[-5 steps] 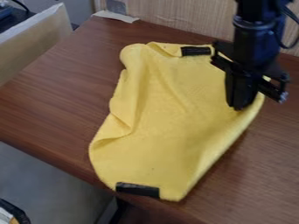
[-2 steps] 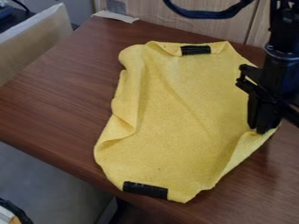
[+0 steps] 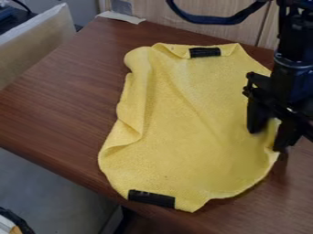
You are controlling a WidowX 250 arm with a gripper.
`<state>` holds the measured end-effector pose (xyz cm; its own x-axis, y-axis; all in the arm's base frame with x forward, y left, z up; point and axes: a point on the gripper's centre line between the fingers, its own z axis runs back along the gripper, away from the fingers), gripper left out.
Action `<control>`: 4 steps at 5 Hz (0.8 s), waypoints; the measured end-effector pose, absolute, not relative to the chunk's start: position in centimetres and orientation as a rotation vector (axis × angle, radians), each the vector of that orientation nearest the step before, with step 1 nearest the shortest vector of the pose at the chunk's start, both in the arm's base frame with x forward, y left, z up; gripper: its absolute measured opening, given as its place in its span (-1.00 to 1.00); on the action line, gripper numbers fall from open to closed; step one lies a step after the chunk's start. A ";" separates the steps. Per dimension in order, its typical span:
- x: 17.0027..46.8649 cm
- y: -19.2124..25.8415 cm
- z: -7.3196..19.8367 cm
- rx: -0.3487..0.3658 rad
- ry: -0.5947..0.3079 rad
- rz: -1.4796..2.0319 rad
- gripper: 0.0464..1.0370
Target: Unfold the cloth left to to bottom right
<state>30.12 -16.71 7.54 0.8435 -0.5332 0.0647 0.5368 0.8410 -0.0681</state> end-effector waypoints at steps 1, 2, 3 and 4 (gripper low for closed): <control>30.0 -16.5 7.5 -0.069 -0.041 -0.564 0.94; 29.4 -16.6 8.2 -0.079 -0.054 -0.573 0.93; 28.5 -16.6 9.3 -0.091 -0.070 -0.587 0.93; 27.1 -16.2 11.5 -0.112 -0.092 -0.597 0.93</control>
